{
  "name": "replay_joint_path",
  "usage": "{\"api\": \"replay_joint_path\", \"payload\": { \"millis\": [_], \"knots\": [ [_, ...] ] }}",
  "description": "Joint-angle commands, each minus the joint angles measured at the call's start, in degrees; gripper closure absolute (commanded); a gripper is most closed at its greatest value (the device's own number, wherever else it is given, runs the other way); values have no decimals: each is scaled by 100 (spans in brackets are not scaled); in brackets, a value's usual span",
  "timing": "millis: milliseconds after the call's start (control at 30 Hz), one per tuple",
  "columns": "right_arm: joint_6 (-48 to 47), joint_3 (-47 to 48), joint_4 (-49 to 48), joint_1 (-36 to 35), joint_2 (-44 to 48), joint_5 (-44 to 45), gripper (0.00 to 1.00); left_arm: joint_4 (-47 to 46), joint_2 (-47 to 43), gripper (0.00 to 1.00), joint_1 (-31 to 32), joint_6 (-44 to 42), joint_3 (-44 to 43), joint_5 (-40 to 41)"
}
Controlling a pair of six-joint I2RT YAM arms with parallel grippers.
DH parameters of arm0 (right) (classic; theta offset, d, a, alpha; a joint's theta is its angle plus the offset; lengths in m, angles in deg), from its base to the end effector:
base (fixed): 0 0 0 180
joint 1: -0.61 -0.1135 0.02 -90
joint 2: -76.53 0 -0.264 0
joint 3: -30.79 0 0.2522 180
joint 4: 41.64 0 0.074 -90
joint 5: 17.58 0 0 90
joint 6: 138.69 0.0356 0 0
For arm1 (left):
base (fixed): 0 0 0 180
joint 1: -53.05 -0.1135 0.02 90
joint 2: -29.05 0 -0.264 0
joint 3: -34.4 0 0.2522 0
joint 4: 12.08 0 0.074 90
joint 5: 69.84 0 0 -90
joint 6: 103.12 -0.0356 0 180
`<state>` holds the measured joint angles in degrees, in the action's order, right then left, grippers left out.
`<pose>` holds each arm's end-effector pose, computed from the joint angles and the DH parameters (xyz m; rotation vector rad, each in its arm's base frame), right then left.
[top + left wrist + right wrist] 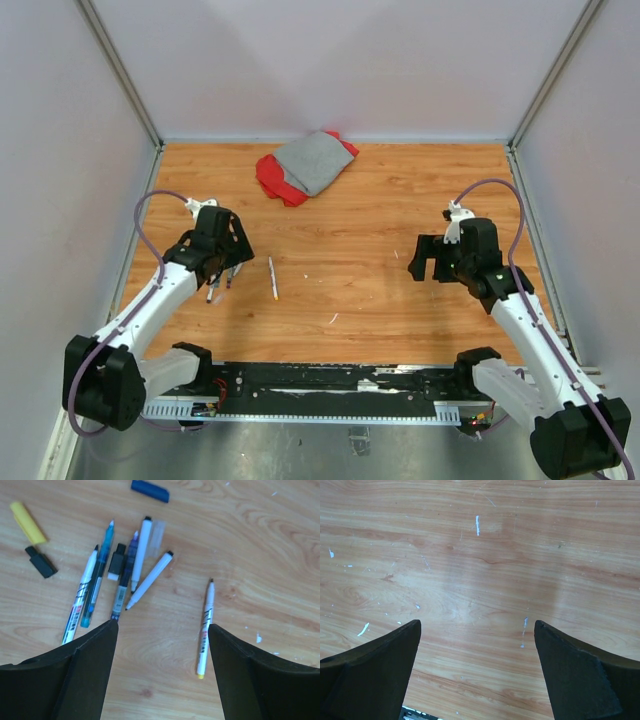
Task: Insert the pens into the pen caps
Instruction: Pick up the pen cap from the center of the board.
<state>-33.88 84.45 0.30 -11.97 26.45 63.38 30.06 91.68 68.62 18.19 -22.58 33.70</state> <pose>0.1822 0.0464 0.2640 -0.0425 2.2661 0.4334 0.2166 -0.0517 0.2427 -0.4330 2.3376 -0.1060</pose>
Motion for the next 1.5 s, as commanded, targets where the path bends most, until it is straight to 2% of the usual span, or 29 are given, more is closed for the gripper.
{"api": "replay_joint_path", "payload": {
  "millis": [0,67,233,367,500,667,1033,1467],
  "knots": [
    [-81,-77,-2,76,81,-251,5,-110,103,22,26,402,234,601],
    [-81,-112,-46,79,74,-329,4,-163,105,22,-89,340,233,818],
    [-84,-93,-73,80,-55,-480,5,-428,92,30,-1254,305,193,364],
    [-112,-32,23,80,-117,-621,5,-461,348,33,-1549,321,-31,984],
    [-101,-128,-44,80,-48,-690,5,-765,937,38,-1863,198,-263,872],
    [-110,-170,-79,79,-54,-948,4,-939,1627,44,-2099,109,-548,926],
    [-102,-247,-179,74,-78,-1131,3,-1240,2740,48,-2478,-96,-831,361],
    [-123,-196,-172,73,-201,-1276,1,-1148,3207,52,-2500,4,-827,549]
  ]
}}
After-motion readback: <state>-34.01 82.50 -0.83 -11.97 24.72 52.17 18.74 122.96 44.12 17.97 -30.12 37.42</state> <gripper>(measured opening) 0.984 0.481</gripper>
